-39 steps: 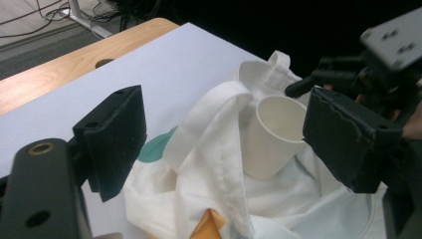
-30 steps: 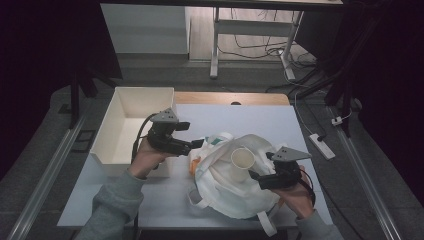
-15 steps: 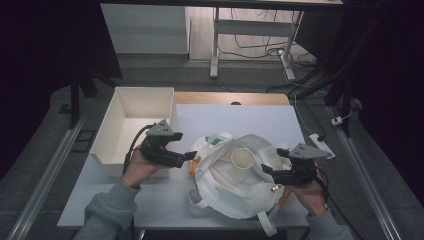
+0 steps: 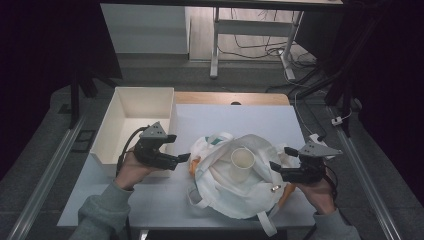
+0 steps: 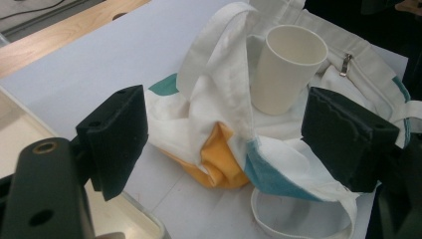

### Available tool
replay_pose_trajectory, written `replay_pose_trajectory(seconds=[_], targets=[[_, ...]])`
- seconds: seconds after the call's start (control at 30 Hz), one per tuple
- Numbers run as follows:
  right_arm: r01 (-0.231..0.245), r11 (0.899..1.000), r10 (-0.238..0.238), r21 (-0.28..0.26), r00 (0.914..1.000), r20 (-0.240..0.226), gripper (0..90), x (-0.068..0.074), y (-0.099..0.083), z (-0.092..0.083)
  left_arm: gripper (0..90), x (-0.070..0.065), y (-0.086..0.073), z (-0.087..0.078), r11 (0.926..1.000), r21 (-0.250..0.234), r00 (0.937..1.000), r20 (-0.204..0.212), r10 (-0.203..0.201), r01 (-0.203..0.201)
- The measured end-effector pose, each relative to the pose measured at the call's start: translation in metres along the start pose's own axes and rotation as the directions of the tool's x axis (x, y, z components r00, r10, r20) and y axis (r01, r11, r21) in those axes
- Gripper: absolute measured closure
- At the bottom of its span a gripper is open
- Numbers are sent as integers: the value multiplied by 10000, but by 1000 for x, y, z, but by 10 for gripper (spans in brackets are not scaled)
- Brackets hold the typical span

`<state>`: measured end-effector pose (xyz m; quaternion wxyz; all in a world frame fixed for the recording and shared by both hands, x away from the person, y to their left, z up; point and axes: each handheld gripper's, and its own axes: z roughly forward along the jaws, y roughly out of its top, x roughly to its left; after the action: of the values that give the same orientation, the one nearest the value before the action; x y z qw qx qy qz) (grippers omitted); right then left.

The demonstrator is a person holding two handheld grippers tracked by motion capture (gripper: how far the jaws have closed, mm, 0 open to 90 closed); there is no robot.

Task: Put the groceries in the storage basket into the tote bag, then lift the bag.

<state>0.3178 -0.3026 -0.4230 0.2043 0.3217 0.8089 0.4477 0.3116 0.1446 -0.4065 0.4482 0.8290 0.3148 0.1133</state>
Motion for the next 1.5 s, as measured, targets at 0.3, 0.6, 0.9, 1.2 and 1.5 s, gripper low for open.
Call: replay_pose_trajectory(seconds=[0.3,0.6,0.9,1.2,1.5], targets=[[103,9996,-103,275,9999,-4,228,3,-3,2,187,-5,3,10,9995,232,9998,90,193,-195],[158,9978,-163,636,9998,83,227,6,-6,2,198,-12,7,24,9970,565,9984,217,516,-527],[247,9966,-259,782,9996,143,229,7,-10,0,221,-21,7,41,9916,977,9964,138,835,-845],[164,9946,-175,1028,9998,103,229,8,-17,3,249,-51,13,47,9775,1173,9843,-28,1767,-1752],[194,9944,-207,1040,9997,118,229,9,-19,2,260,-49,6,65,9839,1376,9933,316,1111,-1145]])
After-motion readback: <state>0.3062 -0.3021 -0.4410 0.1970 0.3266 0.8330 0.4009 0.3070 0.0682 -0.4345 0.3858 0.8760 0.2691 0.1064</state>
